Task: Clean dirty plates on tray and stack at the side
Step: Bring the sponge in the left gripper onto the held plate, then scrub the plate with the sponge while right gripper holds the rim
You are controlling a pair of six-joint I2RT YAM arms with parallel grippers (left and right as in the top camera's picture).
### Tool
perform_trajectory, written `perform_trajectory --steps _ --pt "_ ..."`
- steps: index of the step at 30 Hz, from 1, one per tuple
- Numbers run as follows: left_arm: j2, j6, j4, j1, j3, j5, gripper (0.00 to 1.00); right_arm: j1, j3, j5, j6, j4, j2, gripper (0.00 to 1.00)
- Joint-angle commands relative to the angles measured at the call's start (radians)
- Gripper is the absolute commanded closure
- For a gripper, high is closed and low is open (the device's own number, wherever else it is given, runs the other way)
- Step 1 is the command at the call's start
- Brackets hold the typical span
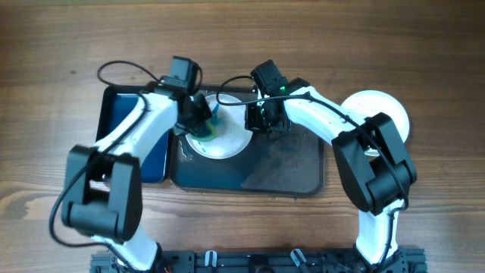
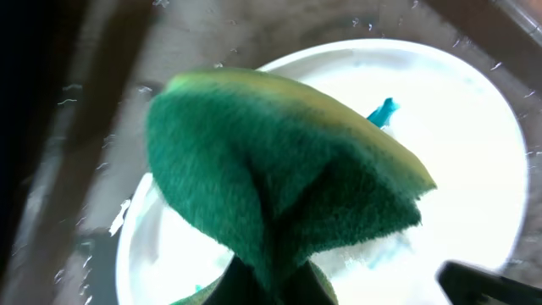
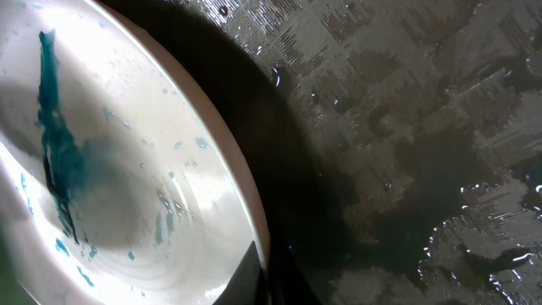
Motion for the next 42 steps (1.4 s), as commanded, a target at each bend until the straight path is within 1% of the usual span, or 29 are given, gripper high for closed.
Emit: perform_trajectory --steps 1,5,6,8,9,11,13,15,16,17,18,20,21,22,24,25,28,29,30,31,32,33,34,35,37,38,39,40,42 --pt "0.068 0.135 0.049 -0.015 -0.016 -0.008 0.96 0.002 0.014 -0.004 0.003 0.001 0.034 0.96" --pt "0.138 0.21 0.083 -0.014 -0.016 -0.012 0.96 0.002 0.014 -0.004 0.003 0.001 0.034 0.96" --pt "0.149 0.25 0.098 -0.015 -0.016 0.01 0.96 0.002 0.014 -0.004 0.003 0.001 0.034 0.96" --pt "0.154 0.385 0.134 -0.015 -0.016 0.155 0.96 0.002 0.014 -0.004 0.003 0.004 0.034 0.96" --pt "0.153 0.461 0.154 -0.015 -0.015 0.27 0.96 0.002 0.014 -0.004 0.004 0.005 0.034 0.96" --pt "0.153 0.542 0.194 -0.015 -0.015 0.477 0.96 0.002 0.014 -0.004 0.004 0.008 0.034 0.96" --pt "0.153 0.547 0.23 -0.015 -0.015 0.553 0.96 0.002 0.014 -0.004 0.005 0.009 0.034 0.96" --pt "0.153 0.546 0.247 -0.014 -0.015 0.541 0.96 0.002 0.014 -0.004 0.007 0.009 0.034 0.96" --pt "0.153 0.534 0.251 -0.014 -0.015 0.489 0.96 0.002 0.014 -0.004 0.007 0.009 0.034 0.96" --pt "0.153 0.489 0.252 -0.014 -0.015 0.396 0.96 0.002 0.014 -0.004 0.007 0.008 0.034 0.96" --pt "0.153 0.391 0.25 -0.014 -0.015 0.217 0.96 0.002 0.014 -0.004 0.004 0.008 0.034 0.96" --pt "0.153 0.233 0.23 -0.013 -0.015 -0.069 0.96 0.002 0.014 -0.004 0.002 0.007 0.034 0.96" --pt "0.153 0.105 0.195 -0.013 -0.015 -0.278 0.96 0.002 0.014 -0.005 -0.004 0.005 0.034 0.96" --pt "0.153 0.031 0.16 -0.013 -0.015 -0.38 0.96 0.002 0.014 -0.005 -0.005 0.004 0.034 0.96" --pt "0.153 -0.042 0.111 -0.013 -0.015 -0.428 0.96 0.0 0.014 -0.01 -0.009 0.005 0.034 0.96" --pt "0.153 -0.058 0.084 -0.013 -0.015 -0.402 0.96 -0.003 0.014 -0.013 -0.009 0.005 0.034 0.96" --pt "0.153 -0.055 0.018 -0.02 -0.016 -0.227 0.96 -0.009 0.014 -0.031 -0.011 0.007 0.034 0.96" --pt "0.153 -0.028 0.002 -0.024 -0.016 -0.133 0.96 -0.011 0.014 -0.034 -0.012 0.006 0.034 0.96" --pt "0.153 0.017 0.0 -0.028 -0.016 -0.036 0.96 -0.012 0.014 -0.042 -0.017 0.005 0.034 0.96" --pt "0.153 0.092 0.006 -0.033 -0.016 0.09 0.96 -0.013 0.014 -0.054 -0.029 0.006 0.034 0.96" --pt "0.153 0.237 0.027 -0.045 -0.016 0.302 0.96 -0.017 0.014 -0.064 -0.035 0.005 0.034 0.96" --pt "0.153 0.312 0.039 -0.053 -0.015 0.406 0.96 -0.018 0.014 -0.067 -0.035 0.003 0.034 0.96" --pt "0.153 0.353 0.056 -0.061 -0.015 0.462 0.96 -0.019 0.014 -0.071 -0.036 0.004 0.034 0.96" --pt "0.153 0.356 0.075 -0.068 -0.015 0.456 0.96 -0.019 0.014 -0.071 -0.035 0.004 0.034 0.96" --pt "0.153 0.334 0.113 -0.071 -0.015 0.386 0.96 -0.019 0.014 -0.071 -0.035 0.004 0.034 0.96" --pt "0.153 0.275 0.135 -0.07 -0.015 0.297 0.96 -0.019 0.014 -0.071 -0.036 0.004 0.034 0.96" --pt "0.153 0.199 0.143 -0.068 -0.015 0.178 0.96 -0.019 0.014 -0.071 -0.036 0.004 0.034 0.96" --pt "0.153 0.013 0.126 -0.061 -0.014 -0.108 0.96 -0.019 0.014 -0.071 -0.036 0.004 0.034 0.96" --pt "0.153 -0.176 0.078 -0.053 -0.014 -0.342 0.96 -0.019 0.014 -0.071 -0.037 0.004 0.034 0.96"
